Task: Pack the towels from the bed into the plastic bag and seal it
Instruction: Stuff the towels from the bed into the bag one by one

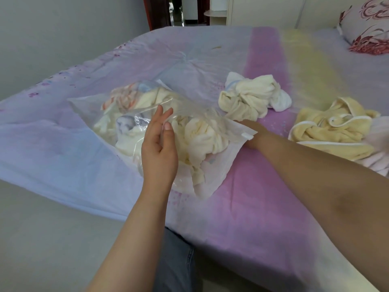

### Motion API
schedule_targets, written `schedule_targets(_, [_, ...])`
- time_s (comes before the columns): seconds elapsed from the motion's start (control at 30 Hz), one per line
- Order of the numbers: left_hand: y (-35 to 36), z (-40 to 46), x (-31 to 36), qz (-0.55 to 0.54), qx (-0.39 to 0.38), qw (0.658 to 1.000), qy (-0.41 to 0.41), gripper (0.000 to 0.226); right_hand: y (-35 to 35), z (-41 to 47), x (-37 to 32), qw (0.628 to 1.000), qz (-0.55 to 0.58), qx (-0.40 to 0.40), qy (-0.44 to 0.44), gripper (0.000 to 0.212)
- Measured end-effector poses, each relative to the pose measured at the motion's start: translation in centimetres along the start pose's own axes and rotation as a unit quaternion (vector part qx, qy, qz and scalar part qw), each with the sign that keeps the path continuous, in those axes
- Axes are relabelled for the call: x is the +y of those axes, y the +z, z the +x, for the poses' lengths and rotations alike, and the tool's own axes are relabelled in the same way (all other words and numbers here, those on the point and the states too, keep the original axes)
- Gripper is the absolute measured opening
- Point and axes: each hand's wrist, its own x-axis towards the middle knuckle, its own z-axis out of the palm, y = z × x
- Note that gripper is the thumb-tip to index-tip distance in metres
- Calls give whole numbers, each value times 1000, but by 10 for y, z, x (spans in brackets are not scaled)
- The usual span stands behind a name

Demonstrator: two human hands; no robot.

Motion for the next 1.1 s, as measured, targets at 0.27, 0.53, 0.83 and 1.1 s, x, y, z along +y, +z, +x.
schedule_targets(0.27, [-1,-2,8,-19,-9,1000,-12,32,20,40,45,984,132,2,122,74])
schedule_targets(0.53, [0,-5,10,-36,6,999,-22,32,30,-7,58,981,49,155,105,20])
schedule_targets(0.83, [-5,-20,14,-20,2,1000,-14,33,31,-164,31,906,353,234,-9,22])
schedule_targets(1.1, [-10,-32,17,-4,-2,1000,-11,33,-6,-187,-29,879,382,284,8,22])
